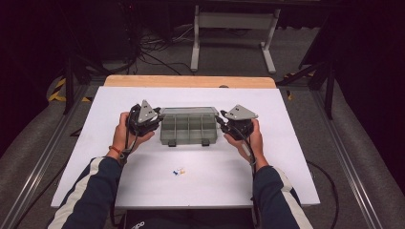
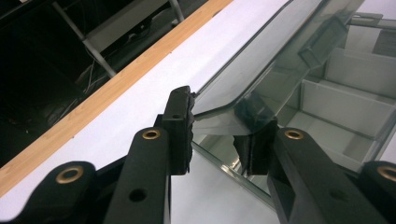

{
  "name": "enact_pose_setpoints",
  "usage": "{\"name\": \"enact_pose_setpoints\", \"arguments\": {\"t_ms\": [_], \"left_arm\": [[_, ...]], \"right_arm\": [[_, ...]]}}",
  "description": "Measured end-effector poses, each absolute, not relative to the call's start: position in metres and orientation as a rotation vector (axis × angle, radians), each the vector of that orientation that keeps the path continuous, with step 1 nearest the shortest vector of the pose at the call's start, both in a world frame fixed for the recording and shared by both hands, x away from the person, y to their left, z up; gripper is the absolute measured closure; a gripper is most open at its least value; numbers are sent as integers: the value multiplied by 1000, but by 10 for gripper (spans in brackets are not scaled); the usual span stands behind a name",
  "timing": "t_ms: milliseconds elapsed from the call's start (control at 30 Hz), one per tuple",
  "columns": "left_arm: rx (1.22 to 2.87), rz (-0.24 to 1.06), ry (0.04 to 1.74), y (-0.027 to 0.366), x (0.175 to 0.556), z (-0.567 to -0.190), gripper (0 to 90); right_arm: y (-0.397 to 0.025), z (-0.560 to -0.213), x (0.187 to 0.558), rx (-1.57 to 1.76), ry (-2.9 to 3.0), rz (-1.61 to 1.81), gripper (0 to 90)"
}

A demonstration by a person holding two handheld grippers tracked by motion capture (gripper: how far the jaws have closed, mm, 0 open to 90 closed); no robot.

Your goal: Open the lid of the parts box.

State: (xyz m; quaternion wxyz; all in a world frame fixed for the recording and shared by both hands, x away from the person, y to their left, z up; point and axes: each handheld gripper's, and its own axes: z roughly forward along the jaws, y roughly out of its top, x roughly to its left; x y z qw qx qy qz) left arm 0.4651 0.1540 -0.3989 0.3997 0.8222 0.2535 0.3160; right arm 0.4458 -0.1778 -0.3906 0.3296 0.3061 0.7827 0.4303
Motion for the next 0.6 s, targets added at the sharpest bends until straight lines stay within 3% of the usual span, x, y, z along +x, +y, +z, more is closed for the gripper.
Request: {"name": "enact_pose_setpoints", "arguments": {"t_ms": [600], "left_arm": [[2042,753,660,162,482,-384,737]], "right_arm": [[-178,-376,471,872,2035,1171,710]]}}
